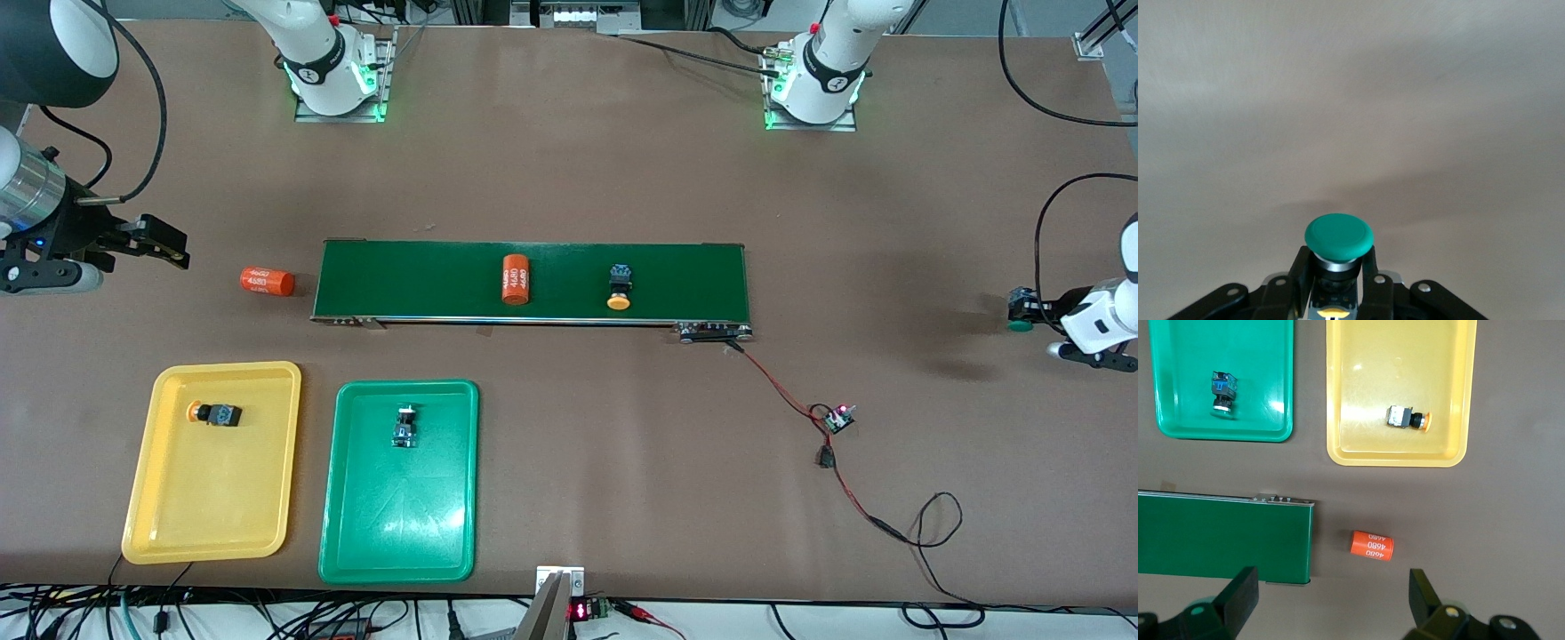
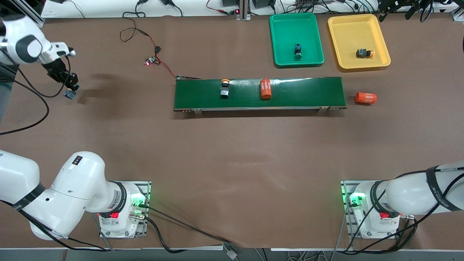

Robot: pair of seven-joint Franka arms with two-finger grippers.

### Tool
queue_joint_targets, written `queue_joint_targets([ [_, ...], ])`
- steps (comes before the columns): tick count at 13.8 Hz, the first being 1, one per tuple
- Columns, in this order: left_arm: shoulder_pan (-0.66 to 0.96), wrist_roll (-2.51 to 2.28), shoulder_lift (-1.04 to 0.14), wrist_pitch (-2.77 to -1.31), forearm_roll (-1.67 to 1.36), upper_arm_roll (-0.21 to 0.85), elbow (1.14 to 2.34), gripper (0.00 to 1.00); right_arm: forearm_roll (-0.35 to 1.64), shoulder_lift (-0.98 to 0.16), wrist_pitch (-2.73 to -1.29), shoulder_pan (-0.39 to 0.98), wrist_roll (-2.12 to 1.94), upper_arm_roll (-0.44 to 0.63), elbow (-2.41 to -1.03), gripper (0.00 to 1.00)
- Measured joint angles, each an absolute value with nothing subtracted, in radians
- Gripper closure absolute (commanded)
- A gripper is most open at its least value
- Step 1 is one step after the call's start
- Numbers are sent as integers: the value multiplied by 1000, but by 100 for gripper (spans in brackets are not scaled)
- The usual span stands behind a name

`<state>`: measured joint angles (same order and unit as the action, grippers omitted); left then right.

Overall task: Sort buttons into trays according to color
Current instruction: 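Carry the green button with the left gripper onto the belt, release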

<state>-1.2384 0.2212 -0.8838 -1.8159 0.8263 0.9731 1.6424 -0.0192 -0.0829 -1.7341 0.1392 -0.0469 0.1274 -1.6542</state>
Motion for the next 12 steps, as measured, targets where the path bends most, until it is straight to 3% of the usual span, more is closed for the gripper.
queue_joint_targets([
  [12, -866, 74, -870, -1380, 664, 1089, 1275, 87, -19, -82, -1738, 141, -47, 126, -1652, 0],
])
